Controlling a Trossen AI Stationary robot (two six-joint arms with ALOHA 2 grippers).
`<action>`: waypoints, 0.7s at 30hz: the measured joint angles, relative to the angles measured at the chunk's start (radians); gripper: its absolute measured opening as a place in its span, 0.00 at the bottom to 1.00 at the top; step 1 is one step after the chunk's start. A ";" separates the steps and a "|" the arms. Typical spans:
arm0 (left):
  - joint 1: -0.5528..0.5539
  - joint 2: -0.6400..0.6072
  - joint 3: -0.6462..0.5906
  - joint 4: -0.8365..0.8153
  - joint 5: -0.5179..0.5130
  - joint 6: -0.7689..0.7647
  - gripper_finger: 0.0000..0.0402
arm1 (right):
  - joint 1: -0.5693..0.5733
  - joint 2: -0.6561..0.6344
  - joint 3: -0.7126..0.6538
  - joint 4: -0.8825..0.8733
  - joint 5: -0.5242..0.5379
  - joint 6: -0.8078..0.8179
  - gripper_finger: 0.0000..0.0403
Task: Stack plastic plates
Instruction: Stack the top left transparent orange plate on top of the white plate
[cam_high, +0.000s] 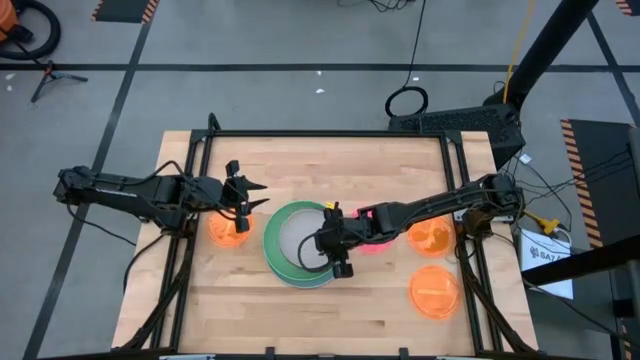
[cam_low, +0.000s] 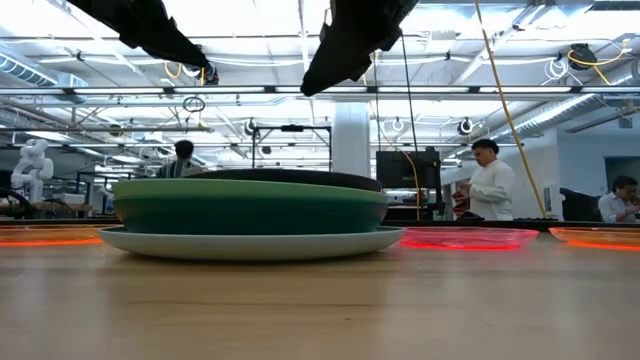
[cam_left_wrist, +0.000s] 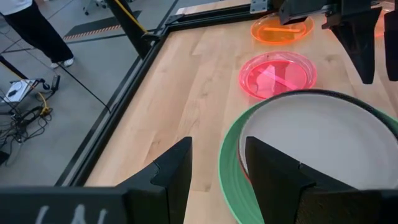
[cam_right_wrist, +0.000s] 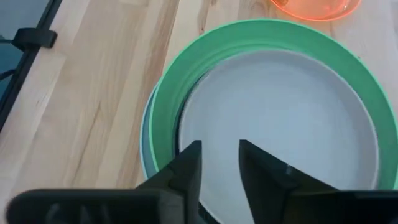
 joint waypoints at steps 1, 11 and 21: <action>0.000 0.000 0.000 0.000 0.000 0.000 0.39 | 0.000 0.000 0.000 0.000 0.000 0.000 0.28; 0.000 0.000 0.000 -0.007 0.000 -0.050 0.39 | -0.018 0.000 -0.013 -0.082 0.001 -0.084 0.32; 0.019 0.000 0.000 -0.116 0.000 -0.205 0.39 | -0.088 -0.118 -0.201 0.038 0.009 -0.140 0.26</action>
